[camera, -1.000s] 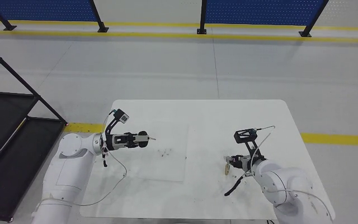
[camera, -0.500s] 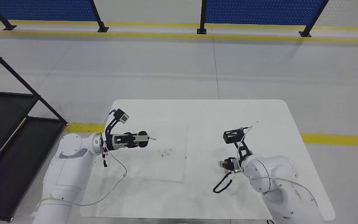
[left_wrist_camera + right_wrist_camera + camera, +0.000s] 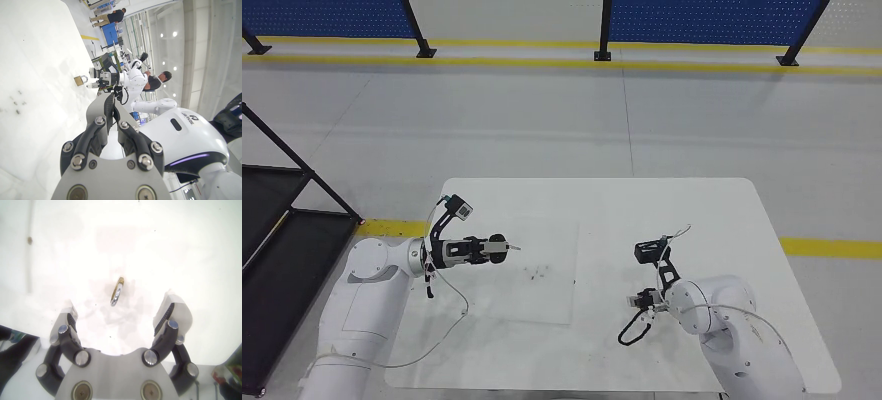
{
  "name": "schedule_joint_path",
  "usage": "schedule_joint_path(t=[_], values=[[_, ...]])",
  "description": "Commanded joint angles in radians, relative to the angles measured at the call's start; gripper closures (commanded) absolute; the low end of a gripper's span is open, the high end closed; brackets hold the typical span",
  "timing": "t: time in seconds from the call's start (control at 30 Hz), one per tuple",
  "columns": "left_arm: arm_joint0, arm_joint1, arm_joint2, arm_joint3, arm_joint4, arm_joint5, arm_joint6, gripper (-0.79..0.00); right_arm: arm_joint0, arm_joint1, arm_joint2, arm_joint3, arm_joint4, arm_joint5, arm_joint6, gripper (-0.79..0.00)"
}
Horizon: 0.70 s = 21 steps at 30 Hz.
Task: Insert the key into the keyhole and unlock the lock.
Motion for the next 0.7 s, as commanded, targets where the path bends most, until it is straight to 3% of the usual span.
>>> schedule_joint_path(t=[0.0,0.3,0.67], values=[[0.000,0.000,0.000,0.000,0.000,0.000,0.000,0.000,0.007,-0.001,-0.007,0.021,-0.001,0.000,0.000,-0.662],[0.000,0.000,0.000,0.000,0.000,0.000,0.000,0.000,0.033,-0.009,-0.019,0.095,0.021,0.000,0.000,-0.471],[0.000,0.000,0.000,0.000,0.000,0.000,0.000,0.000,0.053,-0.032,-0.033,0.146,0.017,0.000,0.000,-0.416]])
